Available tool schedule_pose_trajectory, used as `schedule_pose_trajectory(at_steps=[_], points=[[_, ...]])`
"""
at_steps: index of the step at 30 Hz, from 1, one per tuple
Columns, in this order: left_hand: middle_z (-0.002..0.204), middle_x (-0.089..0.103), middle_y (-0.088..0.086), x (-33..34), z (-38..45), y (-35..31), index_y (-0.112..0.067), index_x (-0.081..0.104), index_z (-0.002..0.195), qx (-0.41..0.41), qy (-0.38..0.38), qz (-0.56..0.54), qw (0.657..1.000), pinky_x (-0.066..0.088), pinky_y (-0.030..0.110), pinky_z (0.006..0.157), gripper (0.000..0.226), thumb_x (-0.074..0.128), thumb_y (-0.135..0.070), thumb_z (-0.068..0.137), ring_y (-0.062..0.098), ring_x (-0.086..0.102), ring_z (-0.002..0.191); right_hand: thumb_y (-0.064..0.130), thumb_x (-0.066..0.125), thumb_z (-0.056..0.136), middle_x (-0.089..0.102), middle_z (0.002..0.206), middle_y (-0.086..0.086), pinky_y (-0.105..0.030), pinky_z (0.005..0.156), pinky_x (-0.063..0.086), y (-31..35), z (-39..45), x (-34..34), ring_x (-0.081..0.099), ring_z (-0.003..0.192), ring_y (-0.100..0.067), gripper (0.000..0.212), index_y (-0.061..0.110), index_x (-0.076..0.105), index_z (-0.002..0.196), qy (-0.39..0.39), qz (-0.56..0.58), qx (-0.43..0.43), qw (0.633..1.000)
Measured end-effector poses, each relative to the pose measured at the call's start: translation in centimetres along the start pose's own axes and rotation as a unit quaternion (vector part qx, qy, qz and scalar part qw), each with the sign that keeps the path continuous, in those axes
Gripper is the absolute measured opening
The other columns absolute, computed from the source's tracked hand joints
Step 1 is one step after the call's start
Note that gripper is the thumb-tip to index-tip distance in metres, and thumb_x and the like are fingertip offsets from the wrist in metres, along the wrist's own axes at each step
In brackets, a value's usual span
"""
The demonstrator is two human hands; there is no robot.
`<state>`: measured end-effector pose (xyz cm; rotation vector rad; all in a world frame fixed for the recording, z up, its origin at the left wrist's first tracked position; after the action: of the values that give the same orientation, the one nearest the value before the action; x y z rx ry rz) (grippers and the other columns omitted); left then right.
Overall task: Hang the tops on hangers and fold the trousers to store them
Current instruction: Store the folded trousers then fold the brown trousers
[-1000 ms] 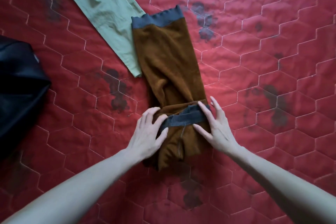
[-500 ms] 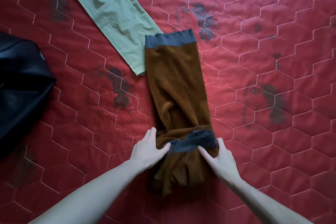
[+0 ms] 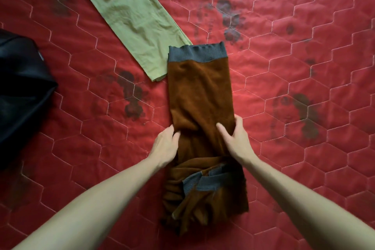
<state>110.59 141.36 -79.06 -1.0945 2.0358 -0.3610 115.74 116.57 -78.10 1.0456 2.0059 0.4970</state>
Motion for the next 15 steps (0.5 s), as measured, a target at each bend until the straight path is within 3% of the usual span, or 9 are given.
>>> schedule_pose_trajectory(at_steps=[3,7,11,13,15], points=[[0.117,0.073,0.016,-1.2,0.5,2.1,-0.023,0.061,0.128,-0.029,-0.009,0.039,0.999,0.05,0.048,0.093,0.031,0.039,-0.035,0.109,0.042,0.065,0.111,0.031,0.068,0.101,0.07,0.12,-0.009,-0.044,0.094,0.054,2.1,3.9,-0.3,0.067,0.111,-0.032,0.037,0.017,0.048,0.128,-0.026,-0.064,-0.014,0.998],[0.099,0.073,0.016,-2.1,1.1,2.1,-0.018,0.066,0.099,-0.023,-0.062,0.152,0.986,0.049,0.046,0.079,0.03,0.041,-0.035,0.104,0.044,0.066,0.095,0.037,0.065,0.098,0.069,0.101,-0.003,-0.044,0.079,0.053,3.2,5.7,-0.5,0.068,0.095,-0.032,0.026,0.022,0.048,0.111,-0.044,-0.142,-0.045,0.988],[0.076,0.063,0.006,-3.1,2.0,1.0,-0.017,0.055,0.084,0.021,-0.107,0.189,0.976,0.04,0.039,0.067,0.023,0.044,-0.032,0.098,0.038,0.066,0.078,0.05,0.063,0.096,0.072,0.109,0.003,-0.044,0.09,0.054,4.6,6.8,-1.0,0.068,0.102,-0.025,0.037,0.027,0.053,0.123,-0.07,-0.059,-0.031,0.995],[0.077,0.055,-0.001,-3.9,2.8,-0.3,-0.021,0.047,0.086,0.049,-0.129,0.146,0.98,0.037,0.036,0.068,0.019,0.045,-0.034,0.099,0.034,0.063,0.077,0.047,0.062,0.1,0.071,0.117,-0.001,-0.043,0.097,0.052,5.9,8.1,-1.1,0.067,0.11,-0.026,0.042,0.022,0.053,0.133,-0.085,-0.027,-0.039,0.995],[0.089,0.059,-0.002,-4.9,4.3,-2.3,-0.023,0.05,0.094,0.057,-0.159,0.075,0.983,0.041,0.036,0.072,0.023,0.044,-0.043,0.103,0.032,0.064,0.085,0.043,0.064,0.101,0.069,0.118,0.0,-0.037,0.099,0.049,7.7,9.7,-1.2,0.065,0.115,-0.026,0.046,0.018,0.053,0.138,-0.097,-0.006,-0.044,0.994]])
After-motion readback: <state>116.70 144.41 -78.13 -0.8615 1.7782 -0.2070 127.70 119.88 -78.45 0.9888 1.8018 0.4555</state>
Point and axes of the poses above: each hand's wrist, its own z-axis towards the middle knuckle, its own x-axis out of the palm, y = z × x, the point moved 4 cm from there along z, towards the middle knuckle
